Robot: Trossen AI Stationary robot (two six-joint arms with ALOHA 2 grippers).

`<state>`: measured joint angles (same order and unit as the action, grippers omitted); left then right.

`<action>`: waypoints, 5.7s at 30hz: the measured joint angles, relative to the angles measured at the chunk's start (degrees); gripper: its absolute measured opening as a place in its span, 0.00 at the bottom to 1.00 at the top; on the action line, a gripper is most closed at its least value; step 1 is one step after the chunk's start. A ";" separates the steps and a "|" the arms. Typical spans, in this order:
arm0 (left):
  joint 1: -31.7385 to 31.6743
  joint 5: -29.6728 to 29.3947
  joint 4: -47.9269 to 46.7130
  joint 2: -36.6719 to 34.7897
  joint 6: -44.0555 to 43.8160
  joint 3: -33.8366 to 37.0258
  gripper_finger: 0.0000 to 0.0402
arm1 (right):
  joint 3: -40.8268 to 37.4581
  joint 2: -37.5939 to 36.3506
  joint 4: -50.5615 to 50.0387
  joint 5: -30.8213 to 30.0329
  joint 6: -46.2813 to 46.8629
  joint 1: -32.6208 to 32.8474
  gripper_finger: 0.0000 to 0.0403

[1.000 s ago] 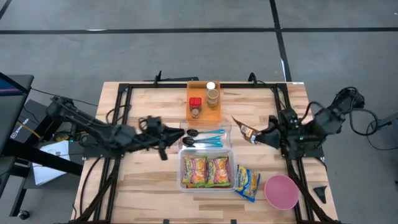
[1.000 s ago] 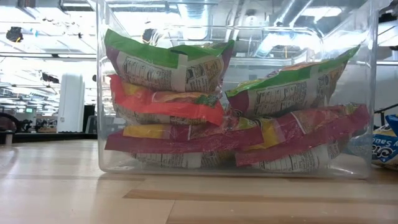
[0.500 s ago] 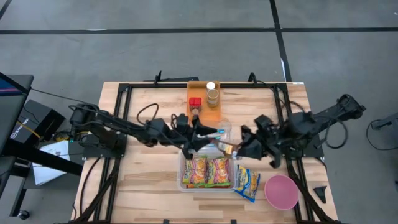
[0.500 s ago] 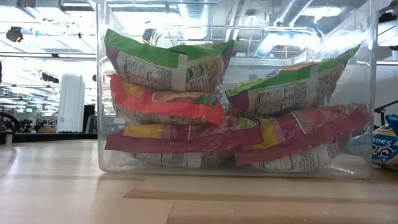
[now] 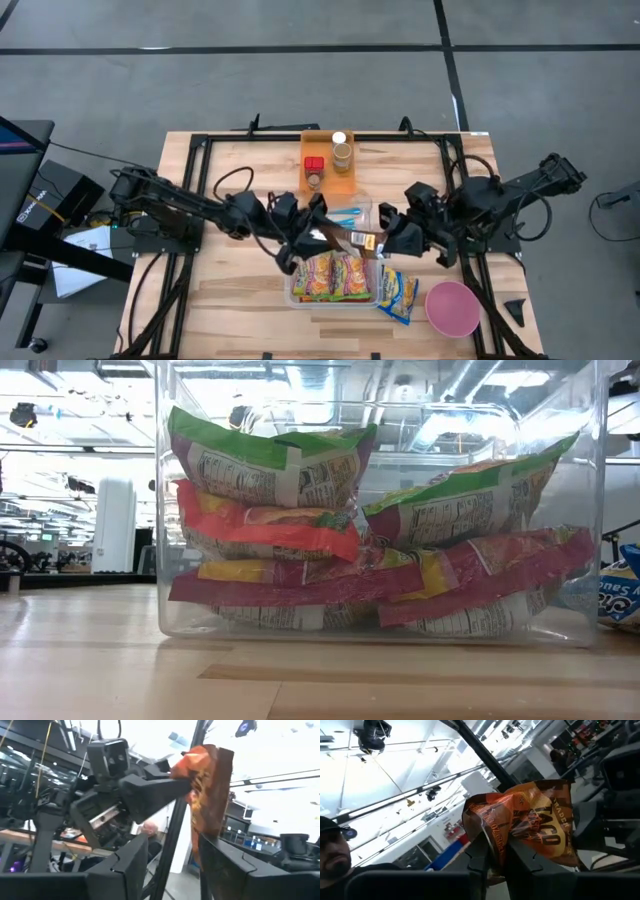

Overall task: Pick & Place Food Item
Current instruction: Put the orange seasoning bag into the orange transparent bin

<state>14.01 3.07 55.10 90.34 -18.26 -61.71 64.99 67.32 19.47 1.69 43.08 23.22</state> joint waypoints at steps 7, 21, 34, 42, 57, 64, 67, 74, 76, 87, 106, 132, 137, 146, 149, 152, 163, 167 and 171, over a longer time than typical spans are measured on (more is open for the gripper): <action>1.76 3.29 0.71 -0.02 -1.06 0.02 0.41 | 0.01 0.14 0.68 0.12 -1.04 0.48 0.08; 1.80 3.24 4.12 -0.02 -1.05 0.07 0.41 | 0.07 0.49 -0.88 0.04 -0.43 -0.67 0.08; 1.76 2.49 4.09 0.01 -1.05 0.07 0.27 | 0.04 1.47 -1.26 0.07 0.46 -1.53 0.08; 1.79 2.43 2.65 0.01 -1.05 0.07 0.02 | 0.04 1.49 -1.22 1.29 0.47 -1.64 0.16; 6.12 8.03 -3.57 0.01 -1.80 0.07 0.01 | 0.09 0.96 -0.75 1.29 -0.06 -1.64 0.36; 9.12 4.71 -14.11 -1.66 -1.18 0.09 0.01 | 0.09 -0.34 0.34 1.28 -0.15 -1.64 0.40; 9.69 -0.52 -25.01 -4.81 -0.26 -0.41 0.01 | 0.09 -1.02 2.65 1.28 -0.19 -1.64 0.41; 6.03 -7.74 -64.30 -7.44 2.89 -16.15 0.01 | 0.09 -2.31 6.74 1.27 -3.10 -1.62 0.39; 3.08 -7.67 -72.21 -6.36 2.95 -21.18 0.01 | 0.09 -2.35 6.70 1.27 -3.53 -1.66 0.39; -12.95 0.01 -88.80 3.32 7.59 -36.88 0.00 | 0.07 -2.51 6.90 1.28 -6.00 -1.44 0.39; -29.50 5.42 -105.45 22.19 10.16 -50.15 0.00 | 0.07 -2.49 8.10 1.46 -5.79 -1.20 0.39; -30.81 1.31 -125.46 28.48 16.61 -50.05 0.00 | 0.04 -2.46 5.90 2.99 -6.22 -1.07 0.38; -30.81 1.00 -126.53 29.55 17.65 -50.03 0.00 | 0.04 -2.46 5.45 2.99 -6.41 -1.08 0.38; -31.45 -0.70 -127.22 29.95 19.41 -49.94 0.00 | 0.07 -2.46 4.92 2.99 -7.54 -1.09 0.38; -31.72 -1.21 -127.16 29.95 19.69 -49.94 0.00 | 0.07 -2.46 4.84 2.99 -7.56 -1.11 0.38; -31.78 -1.26 -127.10 29.95 19.91 -49.94 0.00 | 0.07 -2.46 4.82 2.97 -7.58 -1.09 0.38; -32.09 -1.37 -127.80 29.95 22.70 -49.94 0.00 | 0.07 -2.46 4.34 2.97 -7.71 -1.11 0.38; -32.50 -1.57 -129.19 29.95 23.32 -49.94 0.00 | 0.07 -2.46 4.34 2.98 -7.71 -1.09 0.38; -32.58 -1.57 -129.23 29.93 23.17 -49.94 0.00 | 0.07 -2.46 4.34 2.99 -7.71 -1.09 0.38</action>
<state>-18.57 1.50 -74.13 120.27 4.91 -111.66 65.06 64.86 23.81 4.69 35.38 22.13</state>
